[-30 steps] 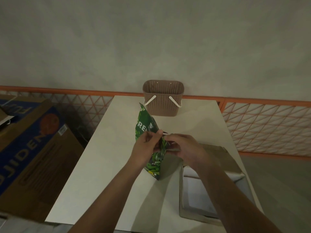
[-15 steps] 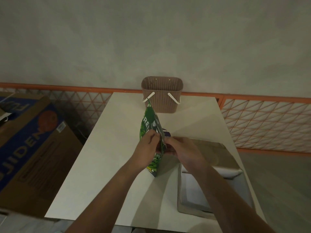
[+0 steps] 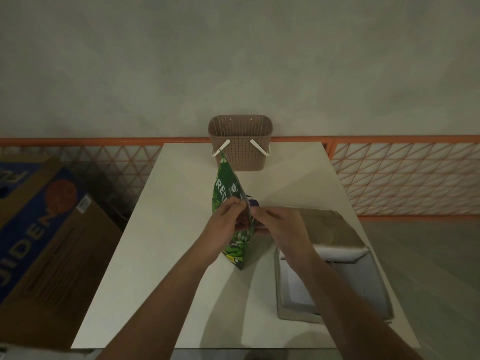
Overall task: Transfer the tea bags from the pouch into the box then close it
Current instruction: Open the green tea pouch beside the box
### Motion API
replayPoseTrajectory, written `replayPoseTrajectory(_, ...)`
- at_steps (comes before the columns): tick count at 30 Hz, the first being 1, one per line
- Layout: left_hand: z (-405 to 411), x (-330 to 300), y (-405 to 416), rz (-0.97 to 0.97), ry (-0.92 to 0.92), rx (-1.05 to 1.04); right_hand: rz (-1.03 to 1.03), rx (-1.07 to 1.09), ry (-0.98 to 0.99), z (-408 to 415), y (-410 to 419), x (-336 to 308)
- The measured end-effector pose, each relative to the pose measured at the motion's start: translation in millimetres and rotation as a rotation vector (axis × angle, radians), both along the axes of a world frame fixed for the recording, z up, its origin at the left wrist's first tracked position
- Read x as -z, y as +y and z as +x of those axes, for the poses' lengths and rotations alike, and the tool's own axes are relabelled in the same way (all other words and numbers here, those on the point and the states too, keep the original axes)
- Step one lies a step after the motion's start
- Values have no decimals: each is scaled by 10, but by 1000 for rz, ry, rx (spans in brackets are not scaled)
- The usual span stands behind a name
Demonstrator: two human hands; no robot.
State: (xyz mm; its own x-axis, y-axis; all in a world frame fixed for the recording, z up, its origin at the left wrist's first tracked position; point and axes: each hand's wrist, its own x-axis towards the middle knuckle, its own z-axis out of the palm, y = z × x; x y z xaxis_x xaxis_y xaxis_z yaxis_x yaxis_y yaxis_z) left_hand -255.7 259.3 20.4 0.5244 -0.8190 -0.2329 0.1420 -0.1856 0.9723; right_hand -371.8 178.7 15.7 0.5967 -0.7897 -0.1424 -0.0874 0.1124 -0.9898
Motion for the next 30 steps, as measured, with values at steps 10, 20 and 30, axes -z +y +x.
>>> replayPoseTrajectory(10, -62, -7, 135, -2, -67, 19, 152, 115, 16, 97, 180, 40)
replayPoseTrajectory(20, -138, 29, 121, 14, -101, -108, 116, 28, 95, 55, 234, 58)
replayPoseTrajectory(30, 7, -104, -75, 109, -181, -71, -93, 59, 106, 130, 236, 51)
